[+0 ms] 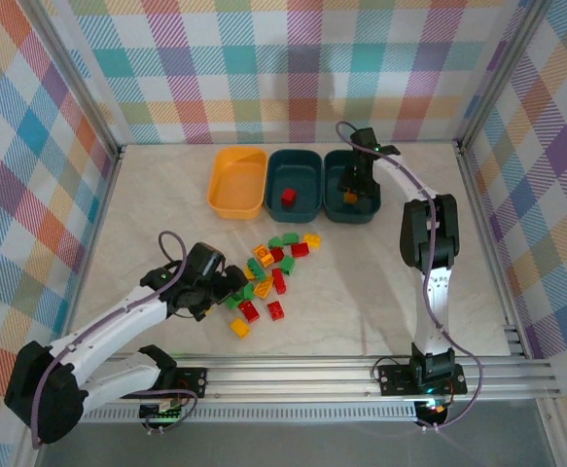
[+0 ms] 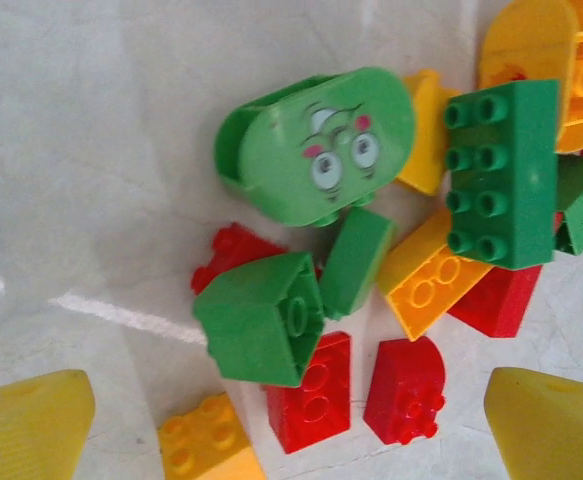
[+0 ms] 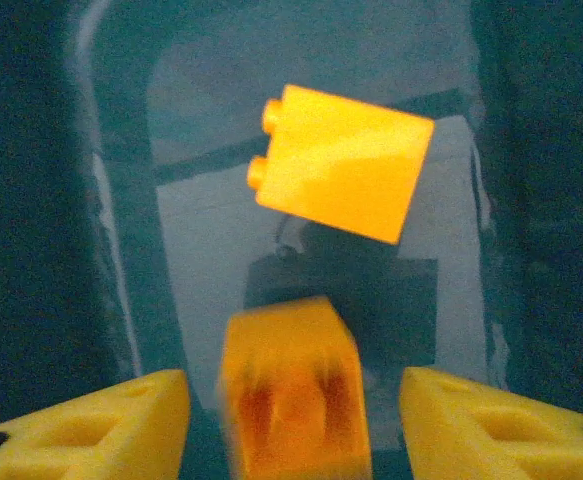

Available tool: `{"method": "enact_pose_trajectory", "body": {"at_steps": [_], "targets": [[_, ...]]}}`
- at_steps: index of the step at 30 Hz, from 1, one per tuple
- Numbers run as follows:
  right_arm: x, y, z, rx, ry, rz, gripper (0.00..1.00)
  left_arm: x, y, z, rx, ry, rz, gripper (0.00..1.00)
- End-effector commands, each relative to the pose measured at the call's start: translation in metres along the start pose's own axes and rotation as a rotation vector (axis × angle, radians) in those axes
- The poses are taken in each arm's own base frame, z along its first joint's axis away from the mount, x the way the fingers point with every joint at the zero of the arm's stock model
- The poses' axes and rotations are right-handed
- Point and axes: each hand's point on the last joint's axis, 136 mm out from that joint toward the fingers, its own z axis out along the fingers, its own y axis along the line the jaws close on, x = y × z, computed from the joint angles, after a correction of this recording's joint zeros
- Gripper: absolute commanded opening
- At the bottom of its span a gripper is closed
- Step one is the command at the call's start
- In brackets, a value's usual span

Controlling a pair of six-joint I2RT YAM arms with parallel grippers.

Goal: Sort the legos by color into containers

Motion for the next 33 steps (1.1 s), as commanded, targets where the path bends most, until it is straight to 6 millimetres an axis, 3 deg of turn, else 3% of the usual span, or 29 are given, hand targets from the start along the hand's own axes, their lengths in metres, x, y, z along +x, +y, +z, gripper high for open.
{"method": "enact_pose_trajectory", "body": {"at_steps": [1,5,10,15,20,26,33], "targets": [[-0.014,0.004,-0.037,-0.014,-0.048,-0.036,0.62,-0.010,-0.010,-0.003,-0.020,-0.005,0.067,1.00],[-0.016,0.008,-0.077,-0.061,-0.131,-0.030,0.66,-0.016,-0.016,0.005,-0.079,0.012,0.130,0.95],[0.015,0.026,-0.108,-0.159,-0.178,-0.036,0.67,-0.023,-0.023,0.014,-0.147,0.035,0.222,0.82],[0.062,0.035,-0.105,-0.214,-0.120,-0.051,0.66,-0.032,-0.045,0.015,-0.146,0.025,0.261,0.77],[0.091,0.024,-0.098,-0.213,-0.081,-0.046,0.65,-0.034,-0.069,0.033,-0.115,0.061,0.204,0.75],[0.105,0.015,-0.104,-0.206,-0.083,-0.057,0.65,-0.031,-0.082,0.062,-0.105,0.105,0.162,0.66],[0.115,0.010,-0.105,-0.206,-0.076,-0.065,0.65,-0.022,-0.090,0.081,-0.108,0.137,0.173,0.55]]}}
